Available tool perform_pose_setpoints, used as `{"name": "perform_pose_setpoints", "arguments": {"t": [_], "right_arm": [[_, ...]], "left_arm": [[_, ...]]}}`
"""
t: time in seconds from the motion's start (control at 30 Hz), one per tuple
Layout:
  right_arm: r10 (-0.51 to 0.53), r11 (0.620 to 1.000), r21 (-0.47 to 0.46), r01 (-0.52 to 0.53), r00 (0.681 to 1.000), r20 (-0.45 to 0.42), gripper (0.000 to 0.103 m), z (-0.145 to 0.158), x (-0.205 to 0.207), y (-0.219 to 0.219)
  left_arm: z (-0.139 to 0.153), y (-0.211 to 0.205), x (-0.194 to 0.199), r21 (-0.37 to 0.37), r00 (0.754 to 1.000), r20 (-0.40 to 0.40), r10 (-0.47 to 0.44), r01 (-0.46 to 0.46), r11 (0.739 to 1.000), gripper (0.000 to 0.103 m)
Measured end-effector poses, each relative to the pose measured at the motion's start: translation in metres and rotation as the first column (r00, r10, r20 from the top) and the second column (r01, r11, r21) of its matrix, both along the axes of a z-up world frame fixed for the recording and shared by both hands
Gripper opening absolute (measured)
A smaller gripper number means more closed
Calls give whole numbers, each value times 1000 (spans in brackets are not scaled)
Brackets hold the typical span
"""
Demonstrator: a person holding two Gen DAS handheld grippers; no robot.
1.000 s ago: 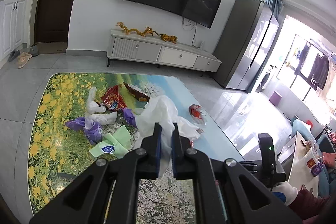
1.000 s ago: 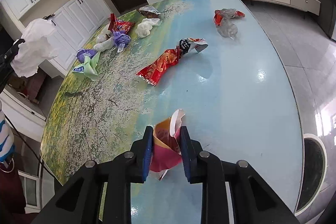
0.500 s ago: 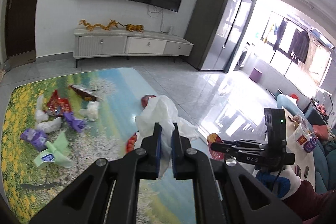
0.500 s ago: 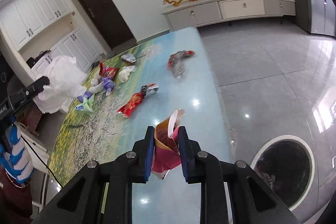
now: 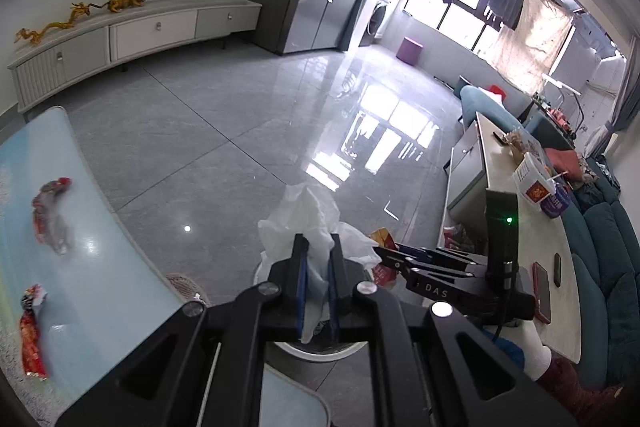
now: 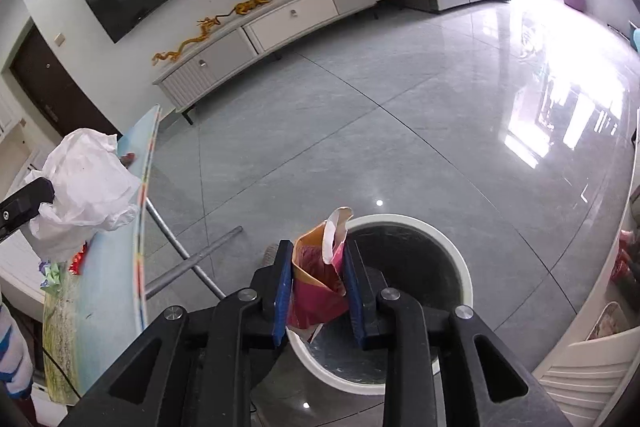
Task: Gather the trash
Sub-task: 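Carry both items to the bin and open both tools to drop them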
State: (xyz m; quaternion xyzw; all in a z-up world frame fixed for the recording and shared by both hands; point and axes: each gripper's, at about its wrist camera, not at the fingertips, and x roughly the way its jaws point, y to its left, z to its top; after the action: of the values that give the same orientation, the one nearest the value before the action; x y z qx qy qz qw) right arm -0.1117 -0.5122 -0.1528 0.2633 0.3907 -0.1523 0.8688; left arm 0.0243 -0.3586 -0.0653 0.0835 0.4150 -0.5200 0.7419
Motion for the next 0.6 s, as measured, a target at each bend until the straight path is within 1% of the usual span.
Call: {"name": "perform_pose_setpoints", "arguments": {"t": [0.2, 0.23, 0.27, 0.3, 0.33, 0.37, 0.4, 0.5, 0.6], "right_arm": [[-65, 997, 29, 67, 996, -61, 27, -31, -5, -28], [-72, 997, 33, 74, 995, -69, 27, -35, -6, -31], [-79, 996, 38, 82, 994, -76, 33, -39, -7, -34], [-83, 995, 40, 86, 993, -80, 39, -41, -8, -35], [-89, 995, 41, 92, 993, -80, 52, -43, -10, -36], [-91, 995, 43, 94, 993, -78, 55, -44, -12, -36], [-93, 994, 42, 97, 992, -80, 55, -45, -12, -37], [-103, 994, 38, 107, 991, -82, 55, -44, -18, -38], [-109, 993, 30, 111, 992, -64, 55, -36, -23, -37]], "left_arm": [[-37, -64, -7, 62, 994, -95, -62, 68, 996, 9], [-43, -70, -7, 70, 992, -110, -68, 76, 995, 12], [-47, -75, -7, 77, 990, -123, -72, 82, 994, 15], [-51, -78, -6, 82, 989, -130, -72, 83, 993, 28], [-53, -81, -4, 84, 989, -133, -67, 78, 993, 46], [-54, -83, -4, 81, 990, -131, -60, 71, 994, 53], [-54, -83, -3, 77, 990, -129, -57, 68, 995, 55], [-52, -78, -3, 73, 990, -127, -53, 63, 995, 55], [-41, -69, -4, 60, 994, -102, -44, 50, 997, 55]]}}
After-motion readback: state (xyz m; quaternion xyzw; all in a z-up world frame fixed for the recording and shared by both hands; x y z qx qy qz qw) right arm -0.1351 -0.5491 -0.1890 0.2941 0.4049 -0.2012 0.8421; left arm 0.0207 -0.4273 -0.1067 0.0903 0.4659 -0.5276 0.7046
